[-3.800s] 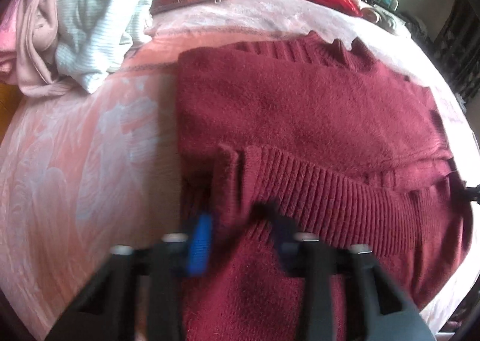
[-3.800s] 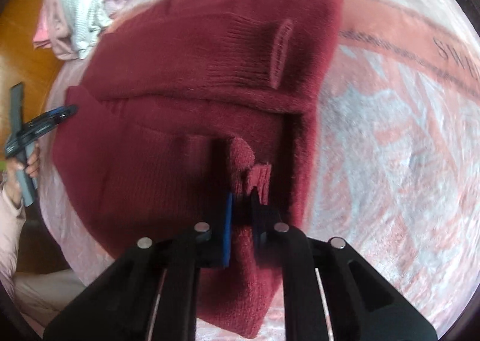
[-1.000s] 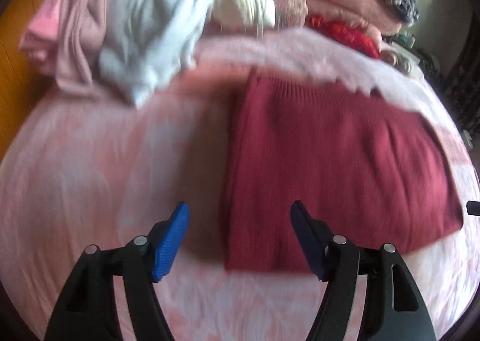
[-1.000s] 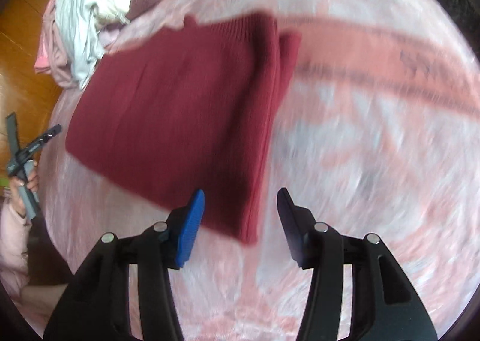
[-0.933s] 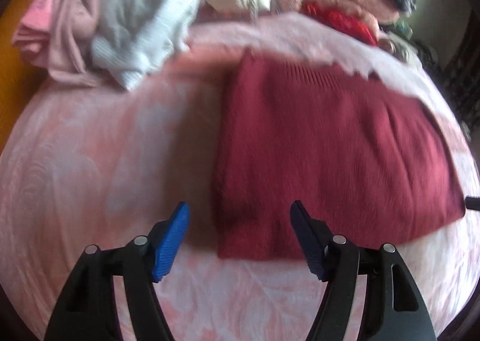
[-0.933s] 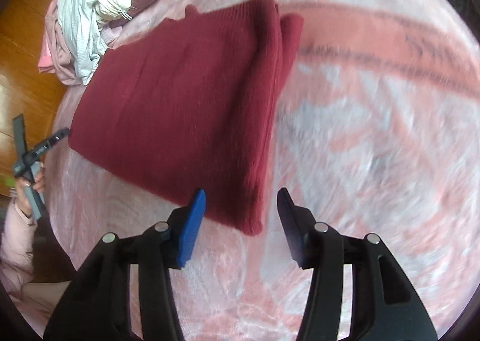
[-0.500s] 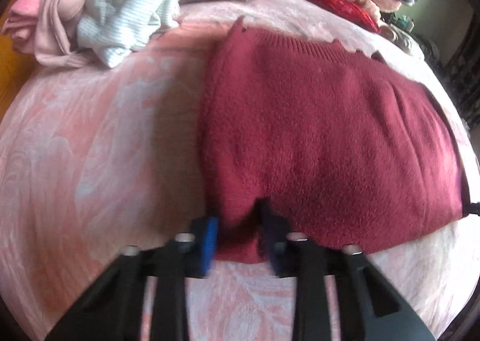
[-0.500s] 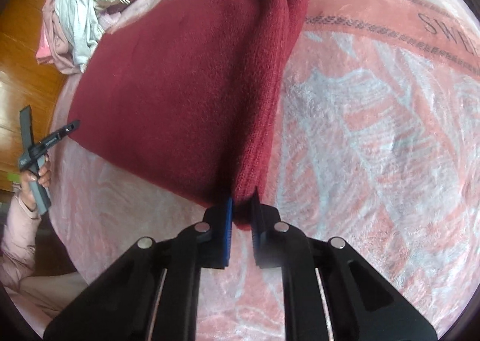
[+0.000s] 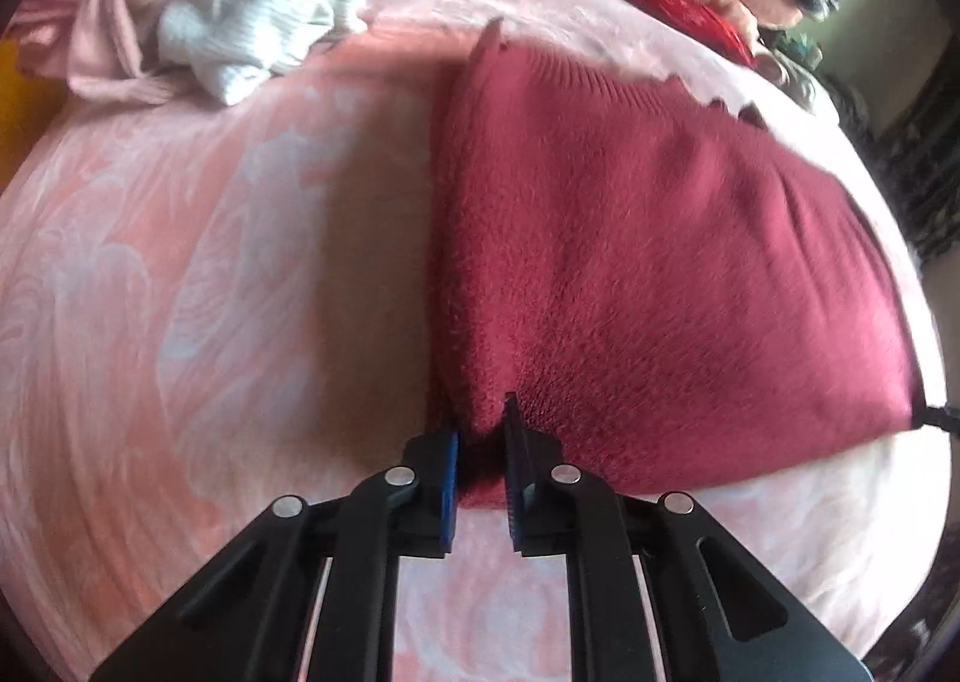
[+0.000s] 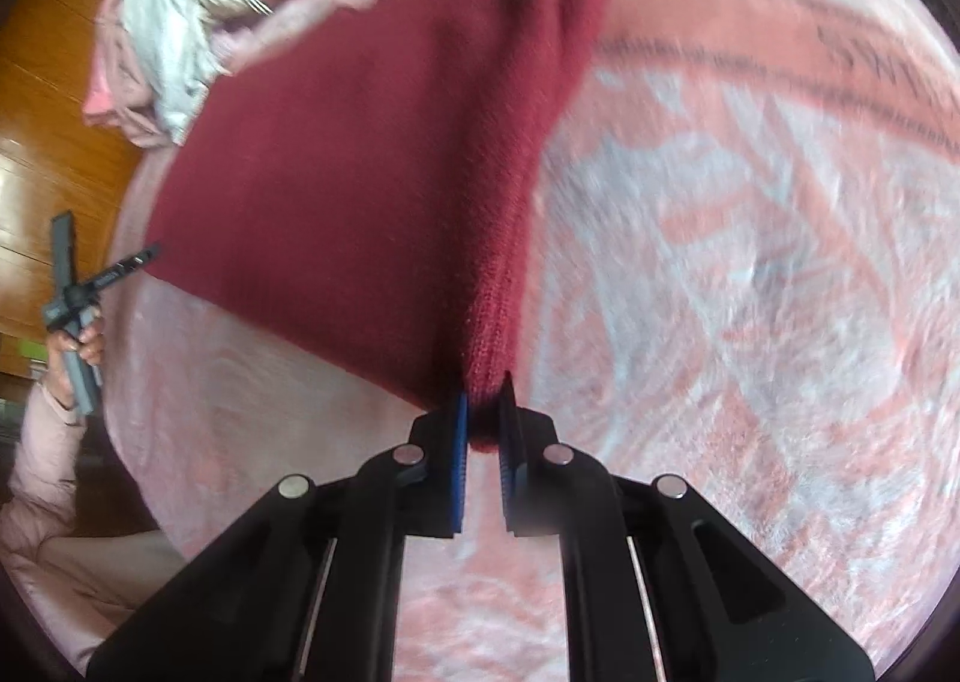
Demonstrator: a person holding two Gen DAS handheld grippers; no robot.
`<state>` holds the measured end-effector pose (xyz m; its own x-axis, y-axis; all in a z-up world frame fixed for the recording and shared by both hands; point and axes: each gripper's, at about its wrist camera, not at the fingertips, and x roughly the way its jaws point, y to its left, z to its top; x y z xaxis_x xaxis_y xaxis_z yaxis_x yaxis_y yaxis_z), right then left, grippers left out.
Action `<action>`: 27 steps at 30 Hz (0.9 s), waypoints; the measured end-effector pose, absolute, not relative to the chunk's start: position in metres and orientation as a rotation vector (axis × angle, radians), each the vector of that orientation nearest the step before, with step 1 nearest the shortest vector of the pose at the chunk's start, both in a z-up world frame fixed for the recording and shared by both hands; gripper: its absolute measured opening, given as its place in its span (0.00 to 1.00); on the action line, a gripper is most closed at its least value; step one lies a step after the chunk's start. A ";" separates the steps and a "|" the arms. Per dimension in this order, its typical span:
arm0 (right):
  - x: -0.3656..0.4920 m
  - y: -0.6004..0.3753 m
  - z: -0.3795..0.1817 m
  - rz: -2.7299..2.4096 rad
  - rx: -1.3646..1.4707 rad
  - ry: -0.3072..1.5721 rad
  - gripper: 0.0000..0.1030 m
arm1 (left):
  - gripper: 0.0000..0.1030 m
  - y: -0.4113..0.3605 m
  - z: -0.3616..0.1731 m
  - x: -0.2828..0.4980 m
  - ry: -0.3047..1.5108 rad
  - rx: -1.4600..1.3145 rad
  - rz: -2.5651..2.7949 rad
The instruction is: Fold small clothes
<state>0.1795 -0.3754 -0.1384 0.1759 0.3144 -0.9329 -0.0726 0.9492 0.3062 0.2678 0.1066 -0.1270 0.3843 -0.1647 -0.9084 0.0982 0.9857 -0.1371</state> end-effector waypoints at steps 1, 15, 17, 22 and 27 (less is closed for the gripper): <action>0.180 -0.376 -0.147 0.273 0.215 1.379 0.07 | 0.13 0.104 -0.129 0.267 1.154 -0.034 -0.175; 0.180 -0.383 -0.145 0.292 0.270 1.363 0.16 | 0.44 0.106 -0.118 0.237 1.049 0.049 -0.337; 0.180 -0.384 -0.146 0.291 0.273 1.364 0.16 | 0.43 0.099 -0.123 0.235 1.027 0.106 -0.333; 0.182 -0.393 -0.140 0.300 0.310 1.363 0.13 | 0.15 0.104 -0.111 0.235 0.994 0.071 -0.324; 0.182 -0.393 -0.139 0.298 0.296 1.364 0.10 | 0.13 0.114 -0.089 0.233 0.994 0.081 -0.360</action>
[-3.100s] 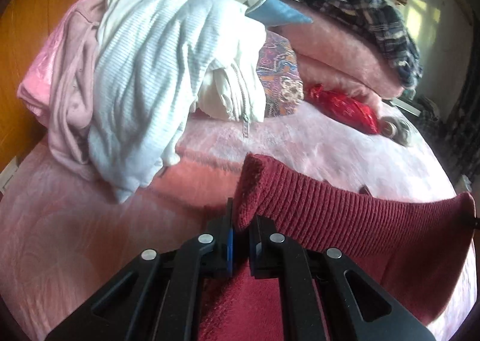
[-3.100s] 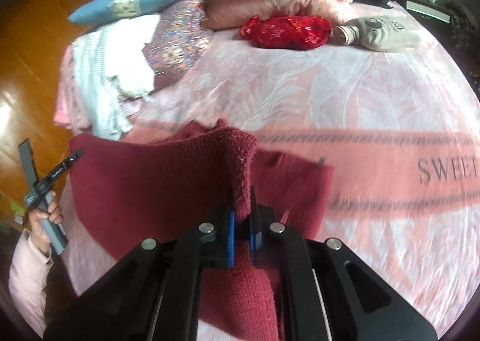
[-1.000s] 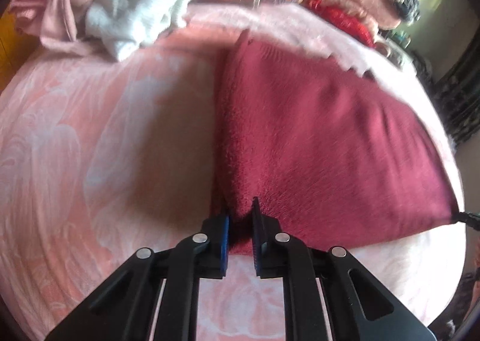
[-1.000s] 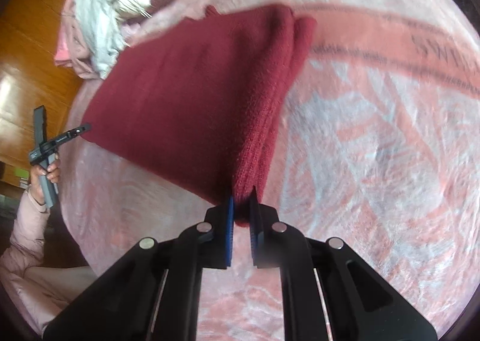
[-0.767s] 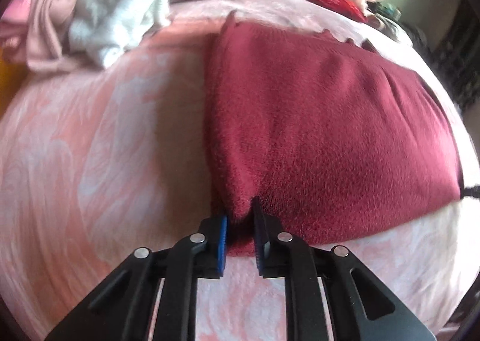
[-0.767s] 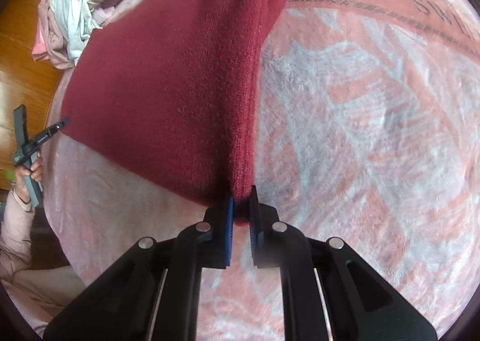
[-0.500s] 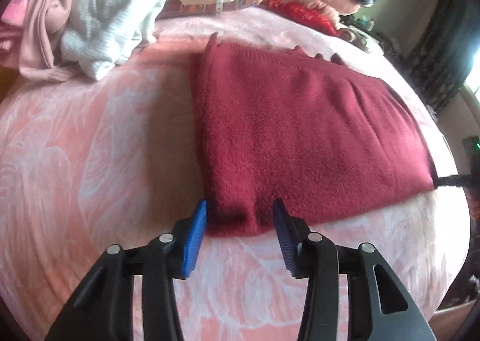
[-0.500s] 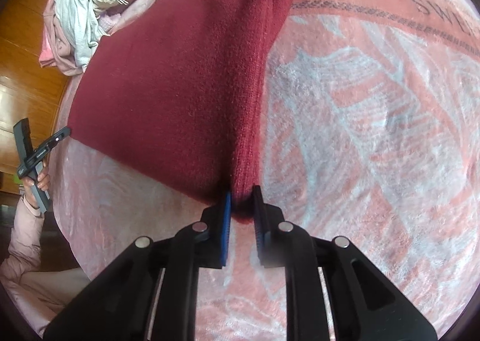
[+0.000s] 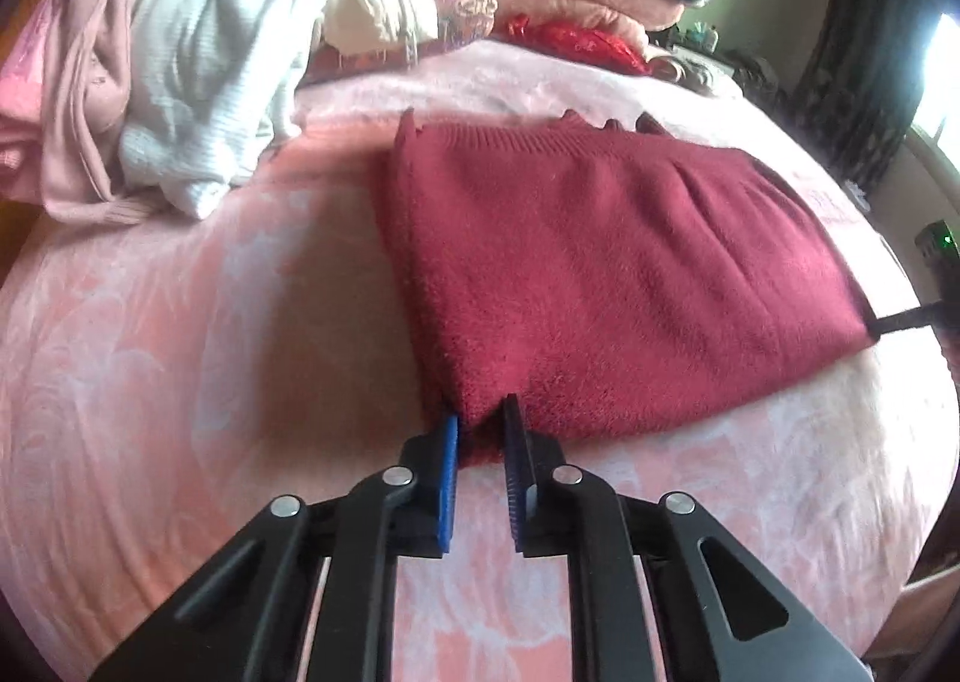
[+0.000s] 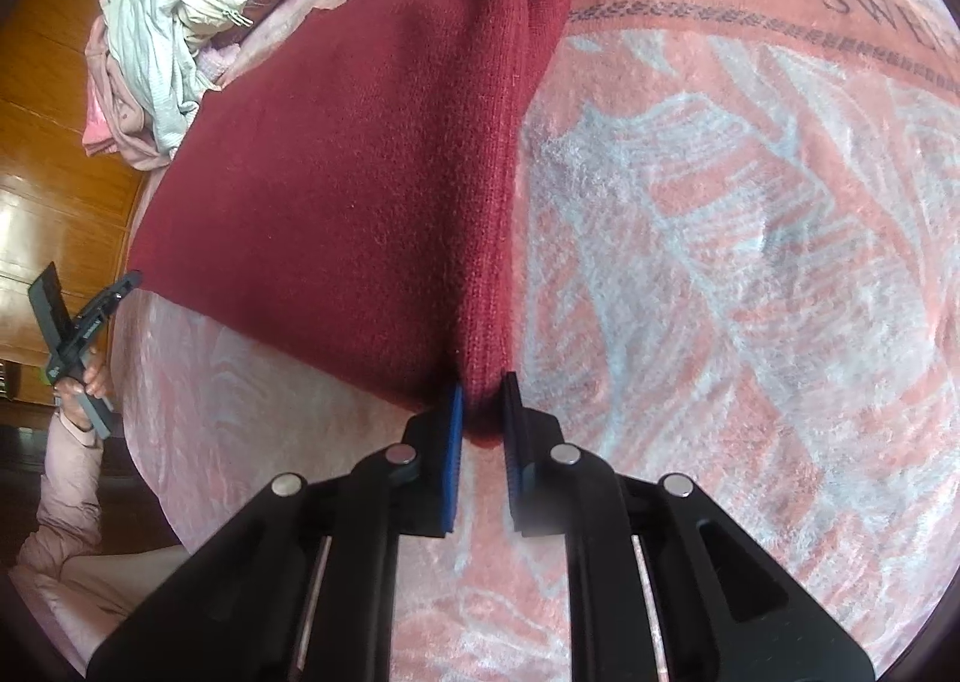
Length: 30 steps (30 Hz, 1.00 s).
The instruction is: Fold small clothes
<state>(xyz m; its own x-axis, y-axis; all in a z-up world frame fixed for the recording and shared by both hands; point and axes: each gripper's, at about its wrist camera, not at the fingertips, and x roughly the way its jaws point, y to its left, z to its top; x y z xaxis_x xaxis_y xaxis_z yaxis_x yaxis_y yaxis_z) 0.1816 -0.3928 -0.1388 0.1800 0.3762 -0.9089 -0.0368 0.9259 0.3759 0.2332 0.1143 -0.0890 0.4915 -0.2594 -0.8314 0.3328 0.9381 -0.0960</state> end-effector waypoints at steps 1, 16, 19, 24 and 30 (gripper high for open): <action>0.182 -0.391 -0.141 0.291 0.280 1.371 0.10 | 0.13 0.116 -0.094 0.235 1.019 0.093 -0.364; 0.197 -0.391 -0.110 0.246 0.290 1.324 0.17 | 0.55 0.126 -0.098 0.252 1.067 0.018 -0.260; 0.215 -0.392 -0.083 0.178 0.265 1.283 0.26 | 0.57 0.113 -0.075 0.263 1.030 -0.045 -0.251; 0.250 -0.386 -0.084 0.133 0.268 1.305 0.29 | 0.74 0.053 -0.062 0.293 1.040 -0.038 -0.248; 0.274 -0.388 -0.117 0.125 0.300 1.376 0.29 | 0.85 0.020 -0.094 0.321 1.108 -0.034 -0.215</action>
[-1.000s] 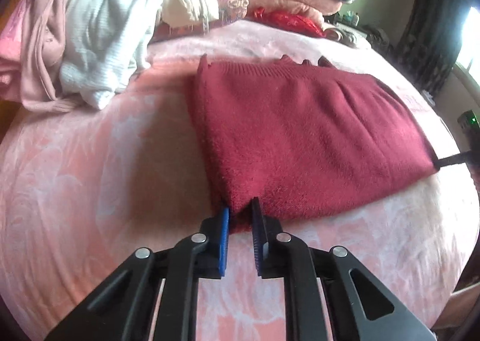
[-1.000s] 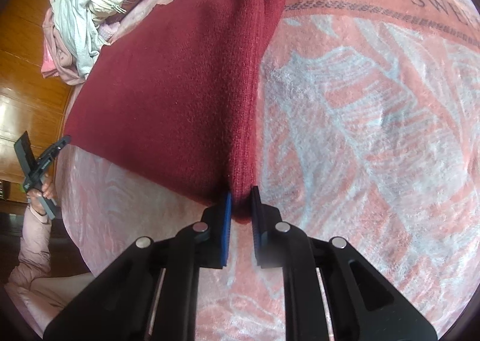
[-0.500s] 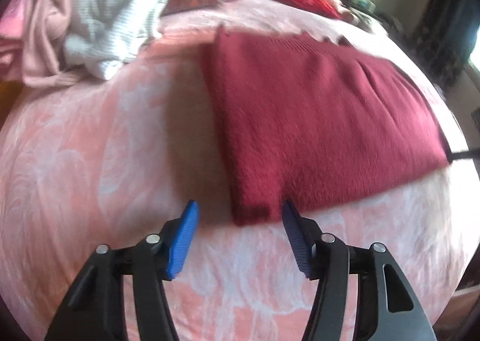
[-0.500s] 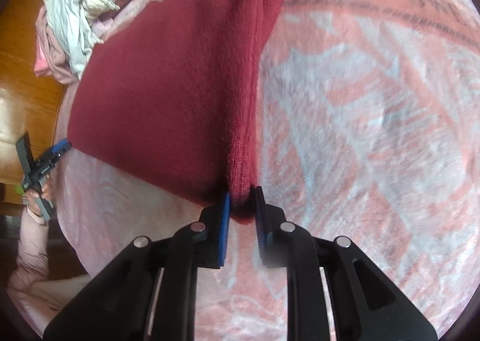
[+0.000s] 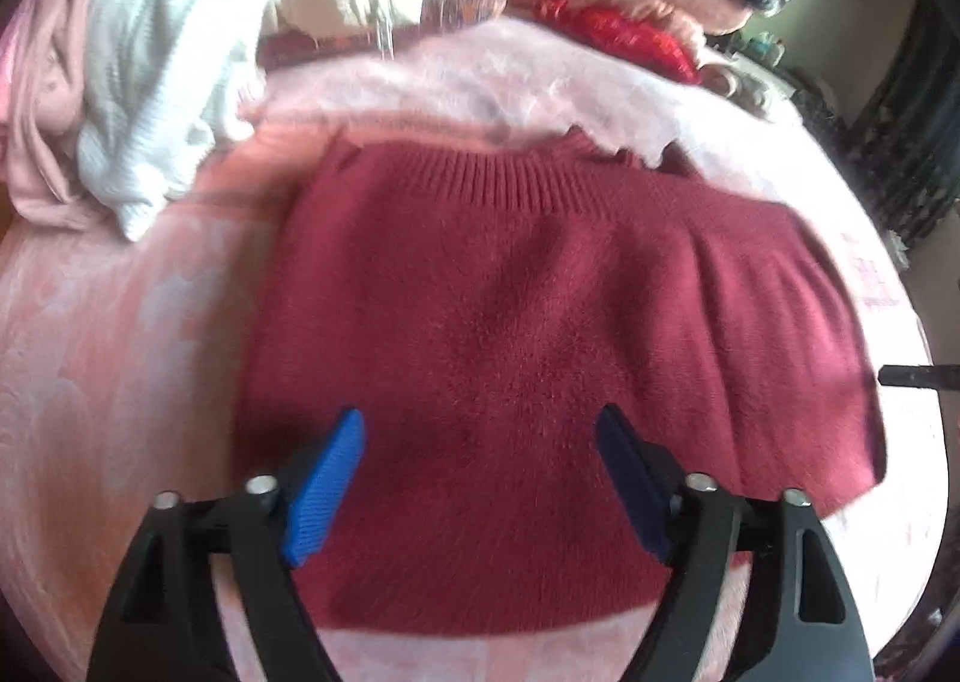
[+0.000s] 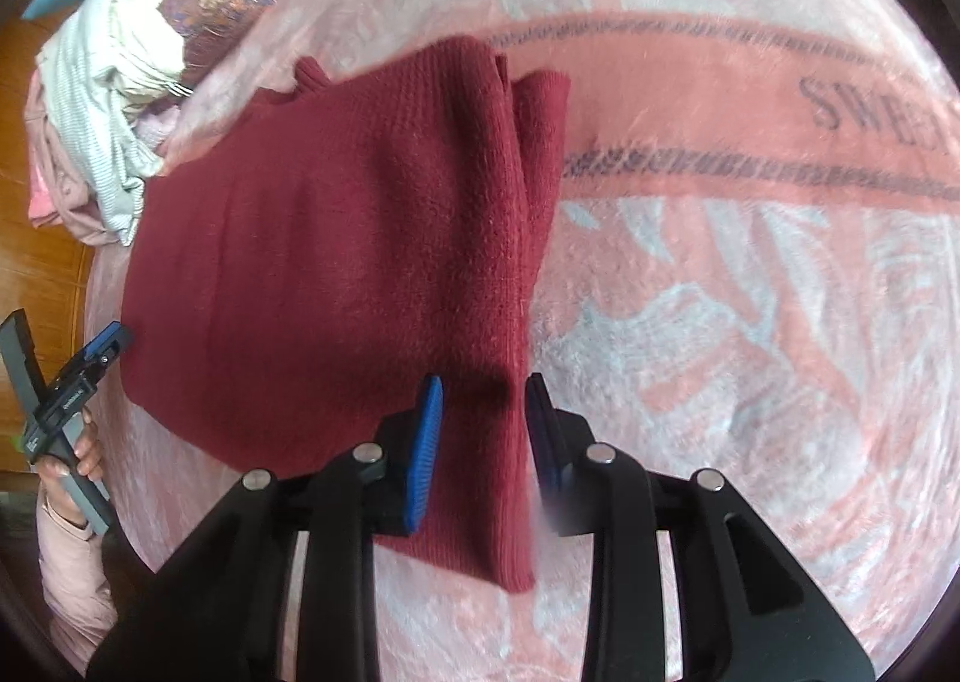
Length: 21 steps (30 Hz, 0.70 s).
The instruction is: Fold small clothes
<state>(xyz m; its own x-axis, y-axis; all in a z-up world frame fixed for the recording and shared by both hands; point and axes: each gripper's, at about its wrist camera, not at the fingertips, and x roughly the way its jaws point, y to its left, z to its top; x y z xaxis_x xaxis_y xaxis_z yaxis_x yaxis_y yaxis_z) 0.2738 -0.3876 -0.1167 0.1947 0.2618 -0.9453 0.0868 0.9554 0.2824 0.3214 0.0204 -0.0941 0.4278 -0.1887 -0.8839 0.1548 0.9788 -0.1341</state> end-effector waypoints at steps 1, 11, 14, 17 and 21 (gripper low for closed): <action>0.277 -0.388 -0.121 0.121 0.299 1.380 0.29 | 0.88 0.020 -0.099 0.323 1.117 -0.036 -0.204; 0.284 -0.398 -0.157 0.103 0.301 1.397 0.62 | 0.96 0.015 -0.124 0.322 1.126 0.059 -0.214; 0.284 -0.399 -0.159 0.098 0.295 1.389 0.65 | 0.96 0.018 -0.125 0.323 1.133 0.053 -0.228; 0.288 -0.394 -0.157 0.098 0.263 1.376 0.60 | 0.96 0.021 -0.123 0.323 1.137 0.037 -0.247; 0.280 -0.380 -0.150 0.171 0.290 1.369 0.23 | 0.96 0.026 -0.114 0.320 1.126 0.031 -0.227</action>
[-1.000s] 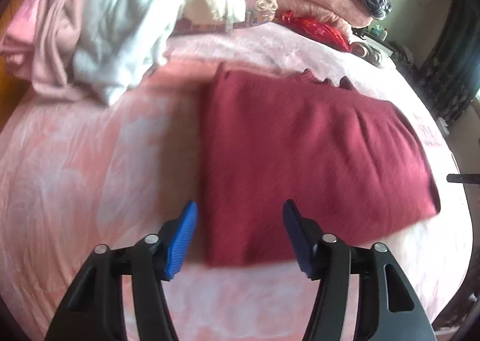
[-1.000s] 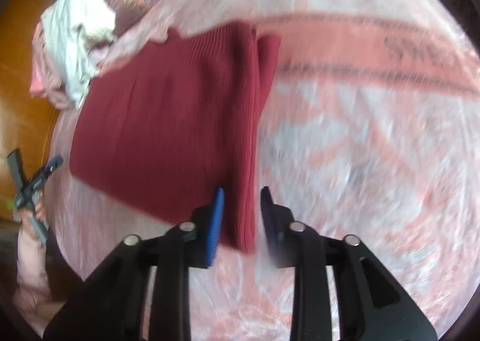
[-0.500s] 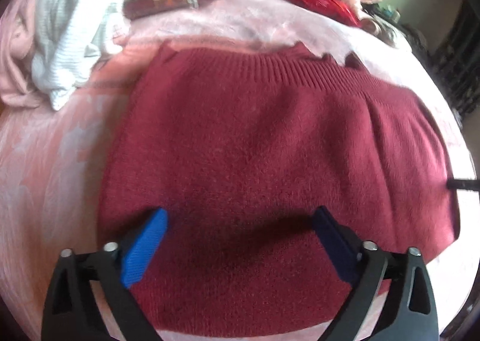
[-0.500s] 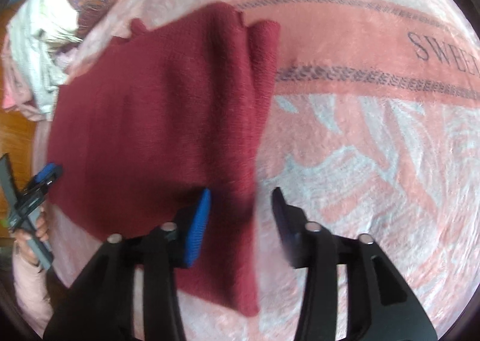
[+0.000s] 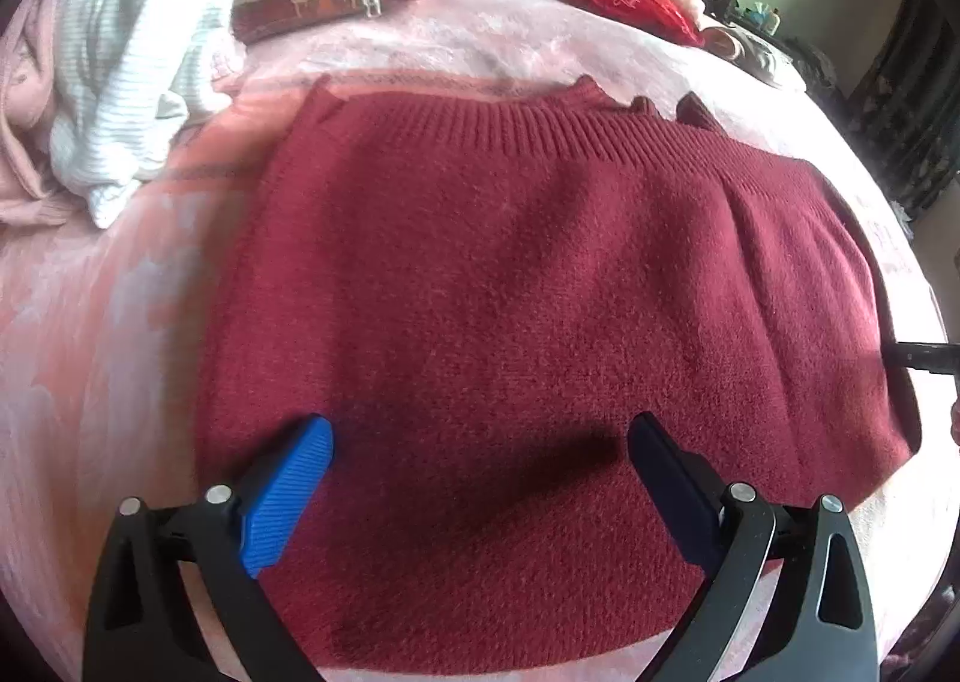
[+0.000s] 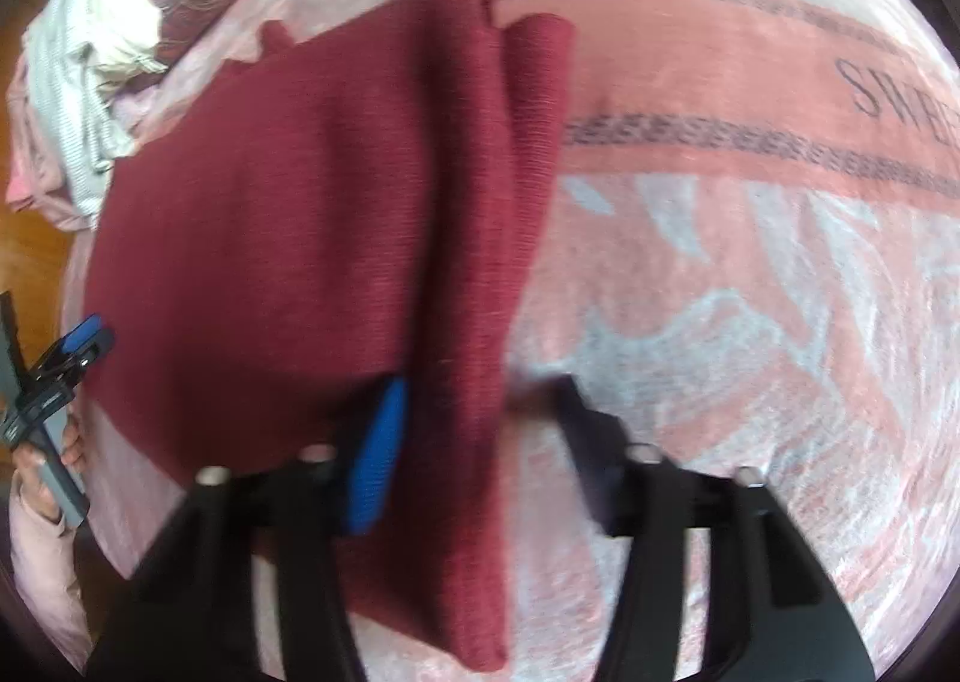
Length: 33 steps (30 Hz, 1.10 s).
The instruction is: Fold small clothes
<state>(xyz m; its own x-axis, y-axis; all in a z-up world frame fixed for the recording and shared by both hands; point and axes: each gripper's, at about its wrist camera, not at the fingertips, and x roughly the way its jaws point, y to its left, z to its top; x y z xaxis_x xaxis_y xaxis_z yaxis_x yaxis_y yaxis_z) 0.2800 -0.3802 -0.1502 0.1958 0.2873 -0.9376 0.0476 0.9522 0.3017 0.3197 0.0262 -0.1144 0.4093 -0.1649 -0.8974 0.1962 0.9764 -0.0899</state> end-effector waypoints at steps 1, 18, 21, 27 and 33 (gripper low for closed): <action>0.280 -0.376 -0.148 0.159 0.268 1.369 0.23 | 0.96 0.027 -0.109 0.318 1.112 0.045 -0.216; 0.280 -0.366 -0.112 0.114 0.342 1.300 0.14 | 0.96 0.061 -0.118 0.330 1.145 -0.034 -0.280; 0.285 -0.345 -0.082 0.138 0.310 1.261 0.13 | 0.96 0.065 -0.116 0.332 1.151 -0.048 -0.274; 0.292 -0.272 -0.053 0.195 0.133 1.244 0.13 | 0.85 0.084 -0.115 0.340 1.172 -0.155 -0.256; 0.299 -0.190 -0.053 0.280 -0.013 1.248 0.12 | 0.82 0.097 -0.116 0.350 1.182 -0.231 -0.253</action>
